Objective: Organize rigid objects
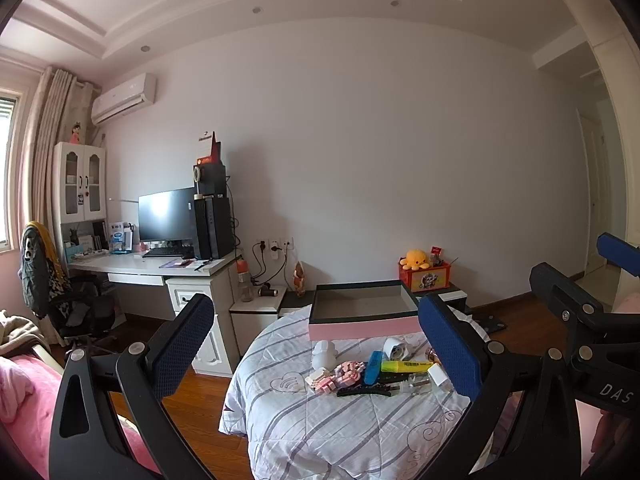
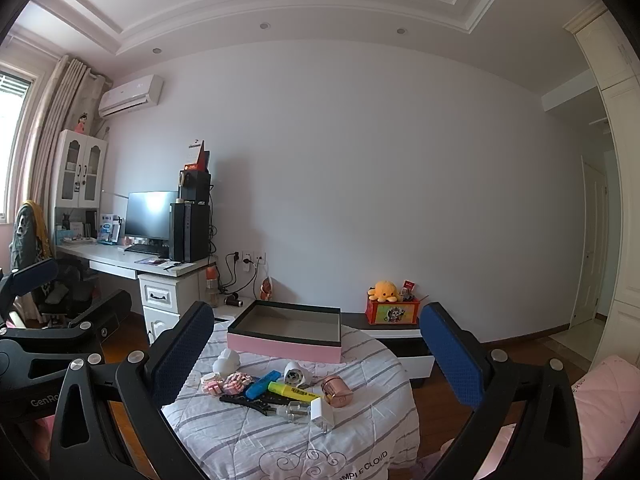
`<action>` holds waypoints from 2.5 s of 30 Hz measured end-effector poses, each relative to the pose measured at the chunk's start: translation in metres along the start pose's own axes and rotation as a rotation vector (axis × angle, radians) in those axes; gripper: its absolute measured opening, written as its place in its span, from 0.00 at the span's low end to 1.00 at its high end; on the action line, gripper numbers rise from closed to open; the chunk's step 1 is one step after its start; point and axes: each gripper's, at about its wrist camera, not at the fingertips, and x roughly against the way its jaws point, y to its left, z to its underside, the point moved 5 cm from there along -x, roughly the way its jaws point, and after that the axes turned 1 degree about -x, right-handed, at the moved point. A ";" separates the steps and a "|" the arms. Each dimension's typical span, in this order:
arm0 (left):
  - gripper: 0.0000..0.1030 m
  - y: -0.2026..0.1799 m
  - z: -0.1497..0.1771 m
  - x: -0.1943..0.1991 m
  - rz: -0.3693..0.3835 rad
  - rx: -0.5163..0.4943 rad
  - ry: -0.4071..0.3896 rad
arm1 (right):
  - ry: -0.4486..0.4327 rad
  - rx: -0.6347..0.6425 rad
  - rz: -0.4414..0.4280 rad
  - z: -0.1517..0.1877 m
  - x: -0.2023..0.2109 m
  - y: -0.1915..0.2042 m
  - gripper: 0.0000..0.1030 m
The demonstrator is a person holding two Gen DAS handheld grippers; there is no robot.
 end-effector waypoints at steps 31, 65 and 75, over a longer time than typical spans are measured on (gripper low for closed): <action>1.00 0.002 0.005 -0.008 -0.011 0.004 0.025 | 0.030 0.007 -0.005 0.007 -0.014 0.003 1.00; 1.00 -0.030 0.140 -0.187 0.059 -0.045 0.421 | 0.451 0.013 -0.021 0.156 -0.180 -0.018 1.00; 1.00 -0.012 0.214 -0.244 0.076 0.017 0.611 | 0.625 -0.045 -0.040 0.227 -0.225 -0.037 1.00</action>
